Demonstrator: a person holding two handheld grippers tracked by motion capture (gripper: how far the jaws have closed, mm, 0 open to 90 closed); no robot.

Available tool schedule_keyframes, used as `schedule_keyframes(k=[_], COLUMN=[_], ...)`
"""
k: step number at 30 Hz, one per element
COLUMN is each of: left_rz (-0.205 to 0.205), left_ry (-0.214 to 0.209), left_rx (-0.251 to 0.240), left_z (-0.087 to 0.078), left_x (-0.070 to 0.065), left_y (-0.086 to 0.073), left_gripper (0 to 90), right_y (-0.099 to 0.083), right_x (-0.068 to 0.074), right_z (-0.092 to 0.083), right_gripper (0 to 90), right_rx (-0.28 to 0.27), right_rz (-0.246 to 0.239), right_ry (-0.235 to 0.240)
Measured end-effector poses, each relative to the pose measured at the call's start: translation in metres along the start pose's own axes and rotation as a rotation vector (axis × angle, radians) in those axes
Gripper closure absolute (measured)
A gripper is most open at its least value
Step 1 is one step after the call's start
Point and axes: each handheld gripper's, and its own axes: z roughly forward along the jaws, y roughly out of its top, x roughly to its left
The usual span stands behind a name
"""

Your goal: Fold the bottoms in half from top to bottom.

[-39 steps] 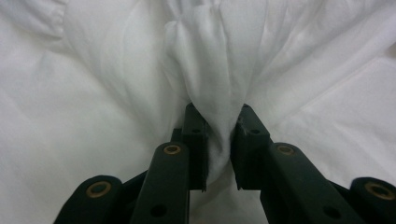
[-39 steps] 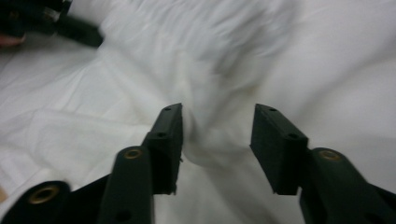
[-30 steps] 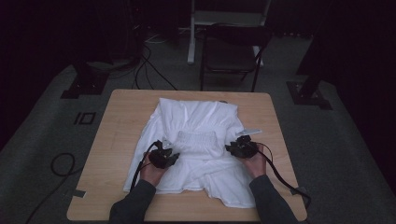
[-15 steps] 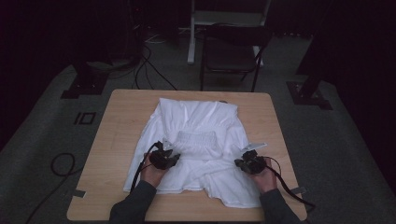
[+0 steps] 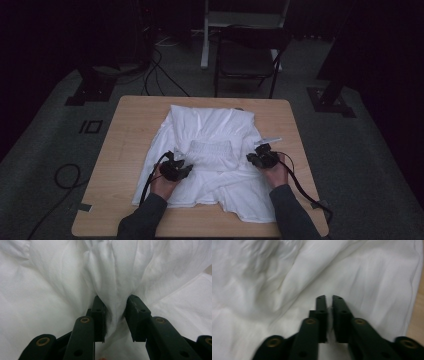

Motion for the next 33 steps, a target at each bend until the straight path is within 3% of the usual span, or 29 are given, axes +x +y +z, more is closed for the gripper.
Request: schedule_keyframes(k=[3, 7, 11, 14, 16, 21, 25, 28, 31, 33], left_rz=[-0.002, -0.002, -0.003, -0.002, -0.002, -0.003, -0.003, -0.005, -0.004, -0.005], left_ry=[0.002, 0.003, 0.004, 0.004, 0.006, 0.004, 0.003, 0.002, 0.001, 0.001], left_rx=[-0.001, -0.001, -0.004, -0.004, -0.005, -0.006, -0.007, -0.009, -0.009, -0.009], left_z=[0.0, 0.0, 0.0, 0.001, 0.001, 0.001, 0.001, 0.001, 0.001, 0.001], left_x=[0.0, -0.001, -0.001, -0.001, -0.001, -0.001, 0.0, 0.0, 0.0, 0.0], left_y=[0.0, 0.0, 0.0, 0.0, 0.0, 0.001, 0.0, 0.0, 0.0, 0.0], left_gripper=[69.5, 69.5, 69.6, 69.7, 69.7, 69.7, 69.7, 69.6, 69.6, 69.6], right_y=[-0.014, -0.039, -0.064, -0.073, -0.068, -0.035, -0.002, 0.016, 0.033, 0.043], right_x=[0.005, 0.004, -0.005, -0.01, -0.009, 0.006, 0.024, 0.029, 0.028, 0.026], right_z=[-0.025, -0.062, -0.091, -0.101, -0.101, -0.083, -0.048, -0.024, -0.001, 0.011], right_gripper=[88.5, 88.5, 86.2, 73.7, 65.0, 55.9, 51.2, 45.9, 33.2, 25.7], right_rx=[-0.032, -0.07, -0.088, -0.107, -0.131, -0.171, -0.179, -0.176, -0.172, -0.181], right_rz=[-0.021, -0.015, 0.025, 0.048, 0.047, 0.015, -0.019, 0.008, 0.063, 0.089], right_ry=[-0.001, 0.007, 0.001, 0.012, -0.002, 0.026, 0.094, 0.151, 0.235, 0.237])
